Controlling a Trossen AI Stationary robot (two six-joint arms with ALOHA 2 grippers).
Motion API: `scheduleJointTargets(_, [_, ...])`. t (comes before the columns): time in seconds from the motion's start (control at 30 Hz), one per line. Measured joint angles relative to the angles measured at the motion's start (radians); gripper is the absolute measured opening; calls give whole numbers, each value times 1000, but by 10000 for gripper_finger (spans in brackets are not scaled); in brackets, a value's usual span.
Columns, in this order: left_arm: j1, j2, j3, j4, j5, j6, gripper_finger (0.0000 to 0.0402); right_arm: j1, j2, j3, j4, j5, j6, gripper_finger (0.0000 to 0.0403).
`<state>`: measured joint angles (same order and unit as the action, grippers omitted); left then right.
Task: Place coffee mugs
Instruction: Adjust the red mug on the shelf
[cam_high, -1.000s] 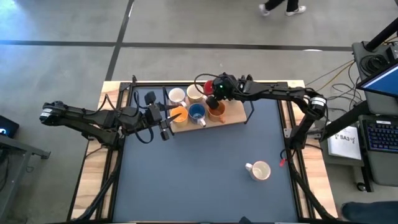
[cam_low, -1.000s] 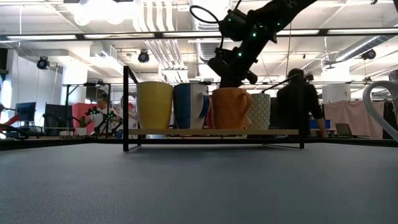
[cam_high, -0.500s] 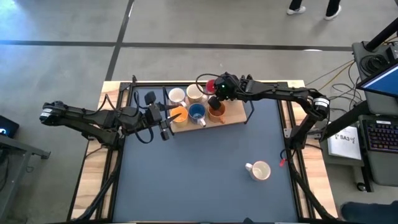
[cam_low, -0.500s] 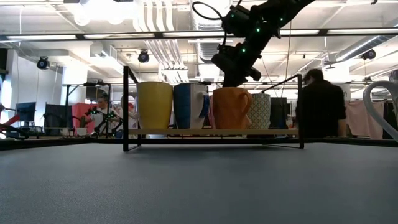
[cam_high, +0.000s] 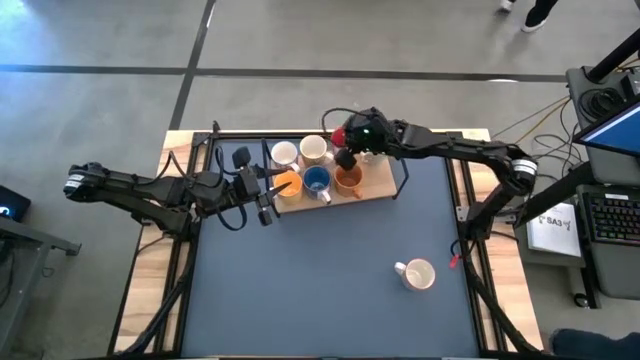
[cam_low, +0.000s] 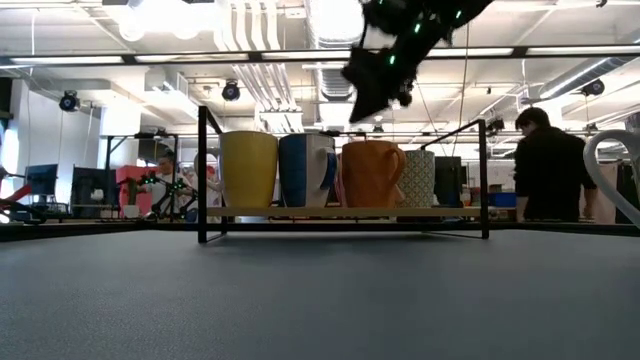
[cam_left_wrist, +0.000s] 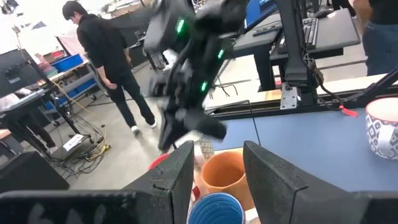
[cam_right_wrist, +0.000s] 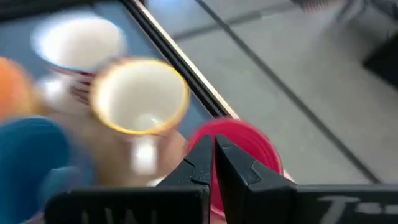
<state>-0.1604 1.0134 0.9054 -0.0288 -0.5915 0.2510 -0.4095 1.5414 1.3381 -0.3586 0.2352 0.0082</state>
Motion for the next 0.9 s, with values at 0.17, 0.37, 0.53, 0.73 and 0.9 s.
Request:
scheduleJointTargets(0.17, [1,7,-3,5,0,-49,123,97,-164,-56,-2,-36,-96,9])
scheduleJointTargets(0.37, [89,131,17,173,158,-47,90,242,-369,-266,87,-194,-101,9])
scheduleJointTargets(0.53, [251,332,169,167,321,-68,15,366,-504,-467,211,-193,-78,9])
scheduleJointTargets(0.73, [425,598,451,12,340,-21,3,459,-621,-585,262,-183,-27,9])
scheduleJointTargets(0.9, [529,813,690,-126,363,39,1,508,-661,-616,268,-183,-18,9])
